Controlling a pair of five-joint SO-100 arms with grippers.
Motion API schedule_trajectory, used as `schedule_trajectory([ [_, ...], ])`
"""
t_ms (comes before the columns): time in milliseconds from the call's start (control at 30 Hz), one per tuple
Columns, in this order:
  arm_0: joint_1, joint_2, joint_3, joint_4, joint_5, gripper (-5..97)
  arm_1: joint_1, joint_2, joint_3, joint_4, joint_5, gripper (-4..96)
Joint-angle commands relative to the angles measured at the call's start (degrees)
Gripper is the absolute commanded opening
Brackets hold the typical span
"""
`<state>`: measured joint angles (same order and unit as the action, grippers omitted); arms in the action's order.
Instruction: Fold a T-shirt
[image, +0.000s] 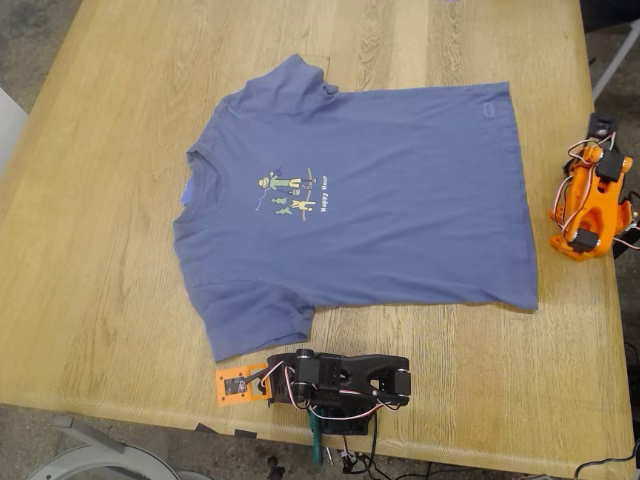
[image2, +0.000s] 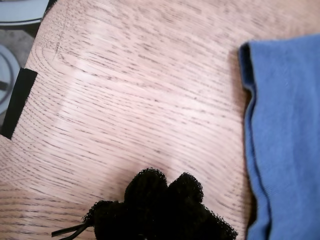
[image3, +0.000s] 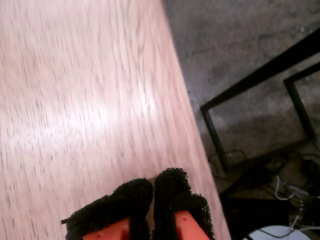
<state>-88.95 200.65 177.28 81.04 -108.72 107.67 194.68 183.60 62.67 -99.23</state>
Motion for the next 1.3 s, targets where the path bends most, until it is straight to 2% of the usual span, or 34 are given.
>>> schedule_trajectory([
  [0, 0.0, 6.1, -1.6, 0.8, -3.3, 0, 2.7, 0.4, 3.6, -3.7, -0.7, 5.0],
  [100, 0.1, 6.1, -1.6, 0.8, -3.7, 0, 4.6, 0.4, 3.6, -6.7, -0.1, 7.1],
  [267, 0.2, 6.2, -1.6, -0.1, -2.8, 0, 3.8, 0.5, 3.6, -12.4, 4.2, 8.4],
  [433, 0.1, 6.2, -1.6, -5.2, -3.7, 0, 2.9, 0.5, 3.6, -18.5, 4.0, 5.8],
  [467, 0.0, 6.2, -1.6, -6.9, -1.3, 0, 2.6, 0.5, 3.6, -19.1, 4.7, 5.8],
  [600, 0.0, 6.2, -1.6, -10.0, 1.0, 0, 1.4, 0.5, 3.6, -20.4, 5.5, 5.4],
  [767, 0.3, 6.2, -1.6, -13.9, 5.9, 0, 2.9, 0.5, 3.6, -23.0, 3.6, 3.3],
  [867, 0.4, 6.2, -1.6, -14.6, 7.4, 1, 3.1, 0.5, 3.6, -23.0, 0.5, 0.6],
  [1000, 0.6, 6.2, -1.6, -15.6, 10.8, 4, 2.5, 0.5, 3.6, -22.9, -0.2, 0.5],
  [1100, 1.3, 6.2, -1.6, -15.8, 12.4, 4, 2.2, 0.5, 3.6, -24.3, -1.1, 4.4],
  [1200, 1.3, 6.2, -1.6, -18.1, 12.9, 5, 3.6, 0.5, 3.6, -23.4, -1.0, 12.7],
  [1267, 1.6, 6.2, -1.6, -20.3, 12.4, 13, 5.3, 0.5, 3.5, -22.2, -0.3, 17.5],
])
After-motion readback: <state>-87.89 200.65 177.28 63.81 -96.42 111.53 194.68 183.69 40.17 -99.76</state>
